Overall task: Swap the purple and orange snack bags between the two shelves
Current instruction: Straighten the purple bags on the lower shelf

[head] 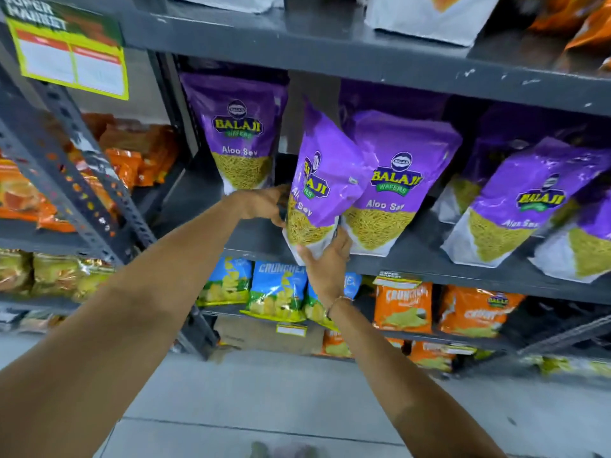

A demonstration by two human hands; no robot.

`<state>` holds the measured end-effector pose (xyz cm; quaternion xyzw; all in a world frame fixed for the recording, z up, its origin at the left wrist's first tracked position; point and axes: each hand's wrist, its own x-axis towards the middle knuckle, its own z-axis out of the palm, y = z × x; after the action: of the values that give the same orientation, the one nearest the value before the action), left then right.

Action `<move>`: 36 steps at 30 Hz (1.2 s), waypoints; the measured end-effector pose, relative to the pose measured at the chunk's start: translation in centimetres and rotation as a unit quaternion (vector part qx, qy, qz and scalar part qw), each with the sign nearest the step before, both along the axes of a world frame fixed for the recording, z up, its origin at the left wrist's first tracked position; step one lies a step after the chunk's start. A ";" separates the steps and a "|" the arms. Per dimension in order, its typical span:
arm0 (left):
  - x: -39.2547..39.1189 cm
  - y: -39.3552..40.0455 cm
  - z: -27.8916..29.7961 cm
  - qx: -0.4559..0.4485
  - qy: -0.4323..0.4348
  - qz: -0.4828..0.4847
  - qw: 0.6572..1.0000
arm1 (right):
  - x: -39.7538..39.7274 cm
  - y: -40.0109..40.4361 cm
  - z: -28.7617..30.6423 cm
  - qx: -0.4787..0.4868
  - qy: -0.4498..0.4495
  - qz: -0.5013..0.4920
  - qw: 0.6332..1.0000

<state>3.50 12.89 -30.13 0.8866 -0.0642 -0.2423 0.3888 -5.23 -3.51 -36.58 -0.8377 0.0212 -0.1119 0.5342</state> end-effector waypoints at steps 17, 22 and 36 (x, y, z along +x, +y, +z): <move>-3.2 11.3 -3.1 -0.190 -0.119 0.282 0.933 | 7.7 6.1 0.5 0.068 0.051 0.245 0.966; -3.0 11.7 -4.2 -0.180 -0.114 0.302 0.929 | 9.6 7.1 -0.6 0.051 0.086 0.253 0.962; -2.5 11.8 -5.6 -0.157 -0.114 0.269 0.943 | 9.2 7.5 -0.4 0.013 0.121 0.235 0.964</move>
<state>1.04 24.69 -35.70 0.8203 0.0951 -0.0127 0.5638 3.94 4.02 -36.97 -0.8196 -0.1105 0.1197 0.5493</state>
